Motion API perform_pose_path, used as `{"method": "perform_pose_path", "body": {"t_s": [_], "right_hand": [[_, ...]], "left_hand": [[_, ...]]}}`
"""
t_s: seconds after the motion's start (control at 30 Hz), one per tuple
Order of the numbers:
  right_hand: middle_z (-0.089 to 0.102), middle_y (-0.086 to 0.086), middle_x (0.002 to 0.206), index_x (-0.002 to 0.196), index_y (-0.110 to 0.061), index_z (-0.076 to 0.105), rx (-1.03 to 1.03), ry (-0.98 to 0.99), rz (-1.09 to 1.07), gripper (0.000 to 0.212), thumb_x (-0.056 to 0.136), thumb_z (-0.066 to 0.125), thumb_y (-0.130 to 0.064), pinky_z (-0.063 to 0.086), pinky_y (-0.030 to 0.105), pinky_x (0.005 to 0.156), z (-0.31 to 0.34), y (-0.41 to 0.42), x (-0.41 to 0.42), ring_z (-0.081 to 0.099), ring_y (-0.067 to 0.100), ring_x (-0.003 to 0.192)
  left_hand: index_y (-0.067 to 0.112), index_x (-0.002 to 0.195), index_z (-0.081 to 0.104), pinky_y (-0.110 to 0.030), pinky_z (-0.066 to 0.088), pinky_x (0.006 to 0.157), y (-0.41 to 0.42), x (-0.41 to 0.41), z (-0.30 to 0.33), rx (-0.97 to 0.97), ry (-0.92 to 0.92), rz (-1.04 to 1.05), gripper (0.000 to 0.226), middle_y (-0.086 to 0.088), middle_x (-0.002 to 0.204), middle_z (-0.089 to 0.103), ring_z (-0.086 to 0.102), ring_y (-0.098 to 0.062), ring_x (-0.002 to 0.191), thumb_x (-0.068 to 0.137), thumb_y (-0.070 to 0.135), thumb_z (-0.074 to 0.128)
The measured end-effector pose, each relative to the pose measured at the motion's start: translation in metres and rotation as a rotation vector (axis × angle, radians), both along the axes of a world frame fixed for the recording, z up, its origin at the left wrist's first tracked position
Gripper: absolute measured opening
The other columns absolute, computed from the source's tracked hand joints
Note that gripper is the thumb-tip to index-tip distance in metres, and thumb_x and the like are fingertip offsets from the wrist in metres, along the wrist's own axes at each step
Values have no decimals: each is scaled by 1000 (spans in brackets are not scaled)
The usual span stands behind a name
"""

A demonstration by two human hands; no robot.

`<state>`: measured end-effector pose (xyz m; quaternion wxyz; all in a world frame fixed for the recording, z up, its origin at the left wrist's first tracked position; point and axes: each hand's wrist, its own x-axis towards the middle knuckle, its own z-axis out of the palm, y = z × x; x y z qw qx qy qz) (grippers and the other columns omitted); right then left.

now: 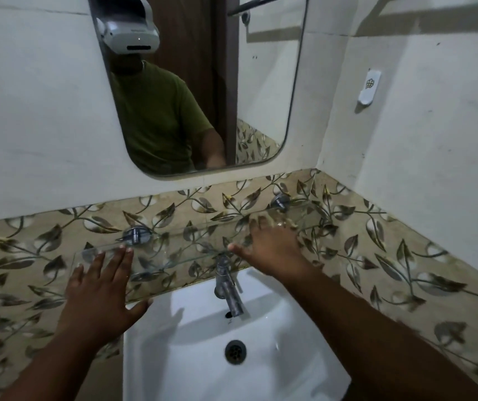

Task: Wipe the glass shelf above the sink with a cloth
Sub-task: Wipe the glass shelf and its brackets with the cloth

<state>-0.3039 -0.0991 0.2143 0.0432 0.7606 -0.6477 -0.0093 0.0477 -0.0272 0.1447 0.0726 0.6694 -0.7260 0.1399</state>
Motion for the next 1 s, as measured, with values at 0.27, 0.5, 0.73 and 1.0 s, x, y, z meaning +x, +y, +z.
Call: {"method": "perform_pose_path", "body": {"t_s": [0.27, 0.5, 0.73, 1.0], "right_hand": [[43, 4, 155, 148, -37, 42, -110, -107, -1, 81, 86, 20, -84, 26, 55, 114, -12, -23, -30, 30, 40, 143], [46, 6, 153, 144, -34, 49, -77, -222, 194, 67, 96, 19, -71, 25, 53, 114, -19, 1, 74, 43, 37, 137], [40, -2, 158, 149, -45, 37, -116, -230, 284, 51, 100, 28, -59, 32, 49, 111, -28, 4, 49, 36, 37, 142], [40, -3, 158, 148, -39, 41, -93, -265, 381, 54, 97, 29, -53, 29, 51, 112, -20, 14, 154, 38, 33, 141]], "left_hand": [[17, 155, 28, -66, 28, 109, 4, -2, 1, -5, 13, 4, 108, -7, 158, 39, 40, -41, 140, 69, 80, 46], [21, 158, 18, -62, 17, 116, 1, -7, 6, 40, 12, 43, 108, -4, 164, 26, 26, -38, 148, 71, 79, 46], [24, 154, 30, -59, 22, 116, 35, -9, 4, 31, 7, 101, 92, -12, 162, 31, 27, -39, 148, 75, 54, 66], [23, 152, 36, -60, 37, 111, 58, -12, 1, -4, 31, 127, 94, -15, 156, 41, 41, -40, 141, 71, 44, 77]]}}
